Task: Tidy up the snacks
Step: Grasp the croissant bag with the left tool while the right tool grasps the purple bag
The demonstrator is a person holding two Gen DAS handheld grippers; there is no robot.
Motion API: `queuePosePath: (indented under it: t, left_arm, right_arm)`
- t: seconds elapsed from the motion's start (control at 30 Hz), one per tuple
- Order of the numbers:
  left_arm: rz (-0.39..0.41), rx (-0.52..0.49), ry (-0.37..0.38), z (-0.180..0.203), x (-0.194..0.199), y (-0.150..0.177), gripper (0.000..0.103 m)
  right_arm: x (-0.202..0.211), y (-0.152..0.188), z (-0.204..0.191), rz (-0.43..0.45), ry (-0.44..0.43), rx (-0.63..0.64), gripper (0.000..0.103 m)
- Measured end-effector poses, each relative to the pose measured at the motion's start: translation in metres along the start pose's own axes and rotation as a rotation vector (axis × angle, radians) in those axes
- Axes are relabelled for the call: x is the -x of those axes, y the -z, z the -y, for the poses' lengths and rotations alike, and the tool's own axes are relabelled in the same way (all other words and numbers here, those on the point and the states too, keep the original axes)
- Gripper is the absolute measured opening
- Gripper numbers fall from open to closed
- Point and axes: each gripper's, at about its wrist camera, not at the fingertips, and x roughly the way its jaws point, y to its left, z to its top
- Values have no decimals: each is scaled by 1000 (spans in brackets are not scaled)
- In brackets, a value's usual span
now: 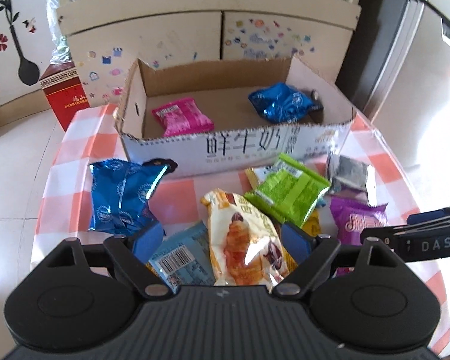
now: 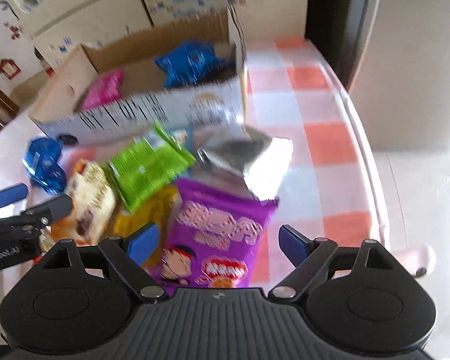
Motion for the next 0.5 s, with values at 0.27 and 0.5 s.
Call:
queuePosePath:
  t: [0.27,0.5]
  left_arm:
    - [-39,-52,3,13,-16,5,86]
    - [-67,-62,-41,19,-35,7,86]
  right_arm:
    - [-9,-1,11,-30,-24,-86,91]
    - [-23,-1,-3,-60,-31,-56,91]
